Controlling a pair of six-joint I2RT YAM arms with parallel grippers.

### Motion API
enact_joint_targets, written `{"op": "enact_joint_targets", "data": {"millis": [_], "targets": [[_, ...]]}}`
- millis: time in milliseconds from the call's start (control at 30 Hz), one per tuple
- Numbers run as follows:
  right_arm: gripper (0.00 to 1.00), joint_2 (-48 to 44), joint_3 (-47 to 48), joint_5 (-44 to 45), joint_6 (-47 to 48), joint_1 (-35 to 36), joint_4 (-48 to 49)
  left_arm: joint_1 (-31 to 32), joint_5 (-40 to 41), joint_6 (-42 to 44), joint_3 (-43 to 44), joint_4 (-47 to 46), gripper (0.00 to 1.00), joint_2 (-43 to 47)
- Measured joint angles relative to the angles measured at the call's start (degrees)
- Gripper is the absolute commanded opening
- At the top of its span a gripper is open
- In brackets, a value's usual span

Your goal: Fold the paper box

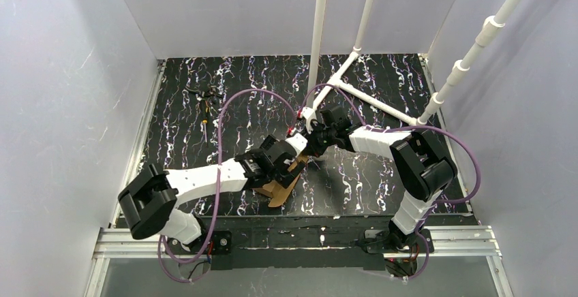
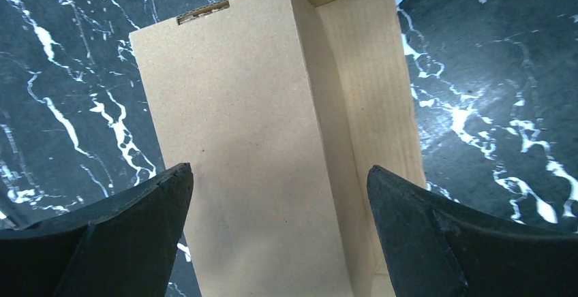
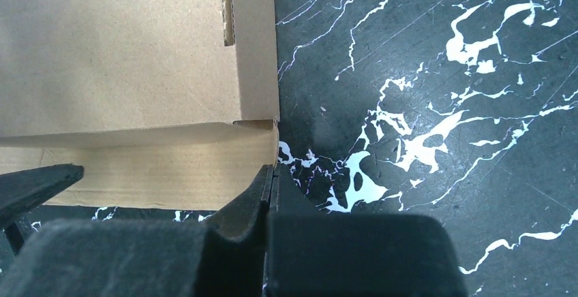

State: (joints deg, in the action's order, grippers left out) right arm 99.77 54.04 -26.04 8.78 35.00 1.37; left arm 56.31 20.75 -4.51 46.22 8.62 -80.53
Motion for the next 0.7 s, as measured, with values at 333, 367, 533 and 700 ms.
{"op": "enact_joint_targets", "data": {"millis": [333,367,533,700], "targets": [[0.01,0.09,0.2,0.0,-0.02,0.0,-0.02,6.29,13.68,3.52,0.02,-0.44,0.98,-6.93],[0.01,0.09,0.2,-0.02,-0.02,0.0,-0.02,6.47,14.36,3.65,0.02,-0.44,0.98,-7.34],[0.01,0.09,0.2,-0.02,0.0,0.0,0.0,6.54,16.68,3.8,0.02,-0.42,0.95,-7.78],[0.01,0.09,0.2,-0.02,-0.02,0.0,0.0,6.54,17.73,3.91,0.02,-0.42,0.84,-8.22]]}}
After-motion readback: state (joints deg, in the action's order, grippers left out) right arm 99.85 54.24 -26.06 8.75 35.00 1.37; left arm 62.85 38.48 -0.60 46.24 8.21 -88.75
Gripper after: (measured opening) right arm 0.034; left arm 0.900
